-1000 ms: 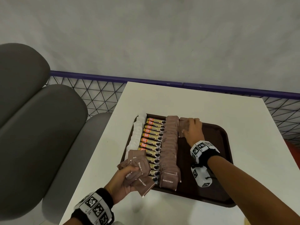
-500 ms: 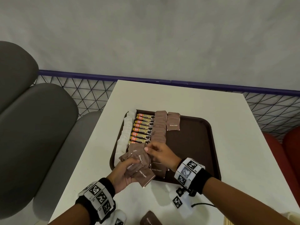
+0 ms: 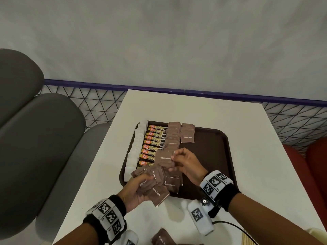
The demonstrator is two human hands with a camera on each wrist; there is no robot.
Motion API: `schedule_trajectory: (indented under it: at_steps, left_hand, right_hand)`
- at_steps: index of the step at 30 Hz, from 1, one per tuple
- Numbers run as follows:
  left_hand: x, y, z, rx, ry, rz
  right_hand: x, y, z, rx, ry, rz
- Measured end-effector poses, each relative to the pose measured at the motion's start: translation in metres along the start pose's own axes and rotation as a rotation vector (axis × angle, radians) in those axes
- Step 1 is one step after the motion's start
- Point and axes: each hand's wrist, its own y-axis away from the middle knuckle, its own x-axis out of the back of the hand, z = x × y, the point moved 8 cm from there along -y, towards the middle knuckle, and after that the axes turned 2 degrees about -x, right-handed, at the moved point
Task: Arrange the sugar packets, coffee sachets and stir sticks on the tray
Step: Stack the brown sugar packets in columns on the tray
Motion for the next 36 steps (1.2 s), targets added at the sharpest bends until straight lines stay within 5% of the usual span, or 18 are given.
schedule_trajectory:
  at_steps: [11, 15, 19, 36]
  left_hand:
    - [0.016, -0.001, 0.007, -0.014, -0.011, 0.041]
    - [0.022, -0.002, 0.008, -0.012, -0.004, 0.054]
    - [0.027, -0.005, 0.009, -0.009, 0.014, 0.067]
    - [0.044, -0.014, 0.014, 0.011, 0.047, 0.072]
  right_hand:
    - [0.085, -0.028, -0.038, 0.031, -0.01, 0.345]
    - [0.109, -0.049, -0.059, 0.085, 0.446, 0.425]
    - [0.105, -0.074, -0.064, 0.093, 0.947, 0.355]
    - [0.097, -0.126, -0.046, 0.134, 1.251, 0.441]
